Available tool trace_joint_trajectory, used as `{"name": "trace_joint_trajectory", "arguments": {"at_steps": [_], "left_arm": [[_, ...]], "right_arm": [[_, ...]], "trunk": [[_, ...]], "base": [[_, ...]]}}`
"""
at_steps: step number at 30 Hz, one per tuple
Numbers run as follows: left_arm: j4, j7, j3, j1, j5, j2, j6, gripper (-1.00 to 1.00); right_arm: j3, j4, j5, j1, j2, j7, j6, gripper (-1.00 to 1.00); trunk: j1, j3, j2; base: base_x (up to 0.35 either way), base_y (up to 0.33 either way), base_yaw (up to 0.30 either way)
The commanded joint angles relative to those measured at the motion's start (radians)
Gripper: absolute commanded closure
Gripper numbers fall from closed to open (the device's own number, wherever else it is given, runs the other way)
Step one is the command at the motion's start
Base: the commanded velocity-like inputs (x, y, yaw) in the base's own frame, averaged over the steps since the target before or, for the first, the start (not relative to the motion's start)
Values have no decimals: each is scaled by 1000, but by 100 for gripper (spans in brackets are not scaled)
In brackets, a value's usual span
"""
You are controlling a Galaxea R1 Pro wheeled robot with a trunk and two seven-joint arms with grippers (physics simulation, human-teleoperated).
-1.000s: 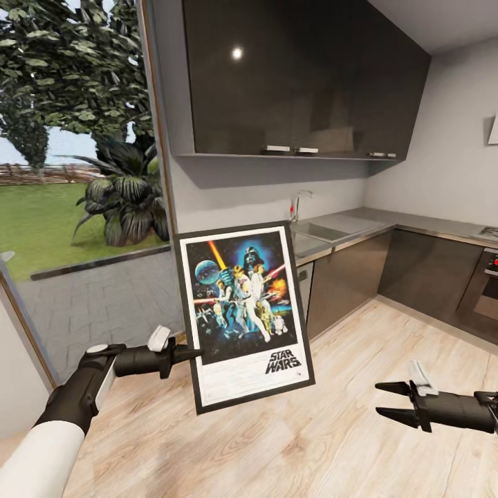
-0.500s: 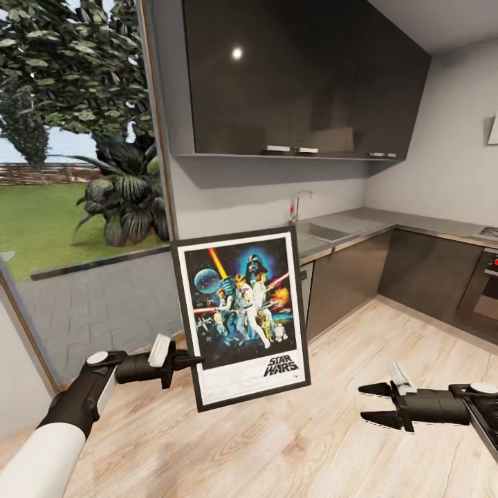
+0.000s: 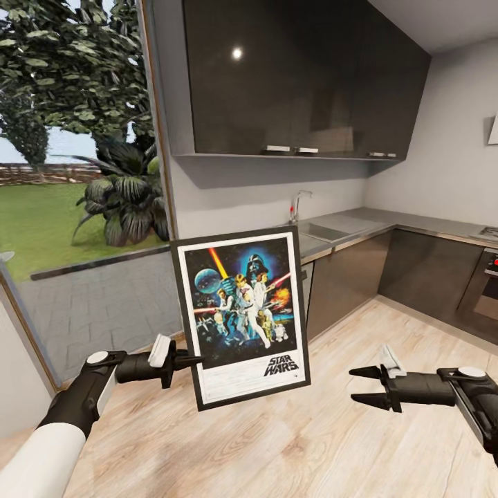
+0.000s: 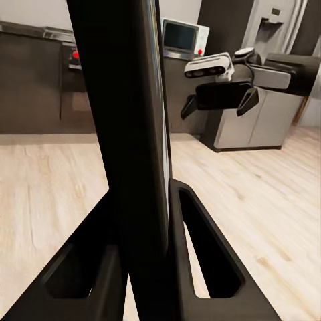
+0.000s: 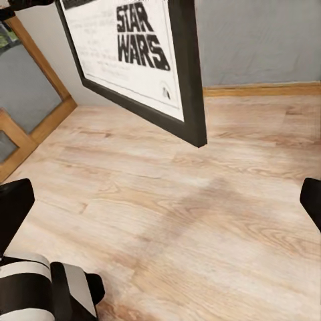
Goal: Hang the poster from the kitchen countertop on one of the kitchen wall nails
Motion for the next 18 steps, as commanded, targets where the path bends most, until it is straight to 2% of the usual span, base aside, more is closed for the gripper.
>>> {"name": "trace_joint_trajectory", "arguments": {"at_steps": [1, 6, 18], "left_arm": [[-1, -3, -7, -1, 1, 0, 3, 100], [-2, -3, -51, -1, 2, -1, 4, 100], [-5, -3, -82, -1, 3, -6, 5, 100]], "right_arm": [[11, 0, -2, -1, 9, 3, 11, -100], [63, 0, -2, -1, 34, 2, 10, -100], [76, 0, -3, -1, 43, 2, 9, -100]], "trunk": [[0, -1, -1], [0, -1, -1], [0, -1, -1]], "base": [[0, 0, 0], [0, 0, 0], [0, 0, 0]]}}
